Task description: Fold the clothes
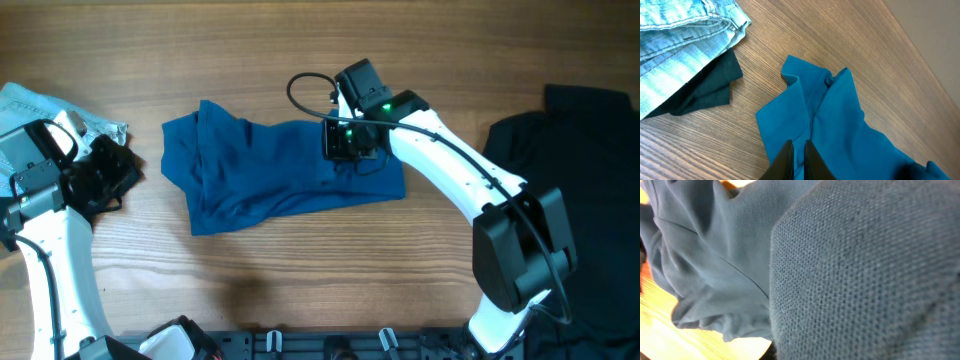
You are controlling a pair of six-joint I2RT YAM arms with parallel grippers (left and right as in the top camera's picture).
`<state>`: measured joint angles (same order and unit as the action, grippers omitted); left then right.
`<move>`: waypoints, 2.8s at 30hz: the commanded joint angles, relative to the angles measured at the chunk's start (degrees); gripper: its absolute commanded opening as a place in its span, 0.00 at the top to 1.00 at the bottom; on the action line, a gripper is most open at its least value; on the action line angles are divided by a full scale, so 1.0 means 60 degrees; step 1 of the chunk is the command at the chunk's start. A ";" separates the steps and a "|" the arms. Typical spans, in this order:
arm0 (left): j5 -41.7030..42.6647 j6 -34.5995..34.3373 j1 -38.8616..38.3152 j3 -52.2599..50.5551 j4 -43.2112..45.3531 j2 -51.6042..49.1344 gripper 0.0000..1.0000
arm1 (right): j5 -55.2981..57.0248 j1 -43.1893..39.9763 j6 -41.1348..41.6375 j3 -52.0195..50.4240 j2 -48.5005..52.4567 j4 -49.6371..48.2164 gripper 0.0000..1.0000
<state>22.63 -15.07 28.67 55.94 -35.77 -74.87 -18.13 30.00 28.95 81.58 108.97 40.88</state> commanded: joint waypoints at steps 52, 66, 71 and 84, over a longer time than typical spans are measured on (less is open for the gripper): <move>0.0882 0.2514 -0.2594 -0.0164 0.1151 -0.5417 0.21 | -0.0714 -0.1351 -0.1249 -0.0182 0.0219 0.0685 0.80; -0.0146 0.2324 -0.2524 0.0940 -0.0947 -0.5155 0.96 | -0.0645 -0.1351 -0.1228 -0.0182 0.0219 0.1024 0.80; -0.0280 0.2138 -0.2404 0.3071 -0.2860 -0.3836 0.96 | -0.0339 -0.1351 -0.1129 -0.0182 0.0219 0.1308 0.80; -0.0790 0.1359 -0.5129 0.4029 -0.3268 -0.2845 0.96 | -0.0678 -0.1377 -0.1679 -0.1963 0.0251 0.0182 0.75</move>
<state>20.12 -4.56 1.23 79.83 -55.86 -91.88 -18.50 21.58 21.28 70.59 110.76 42.63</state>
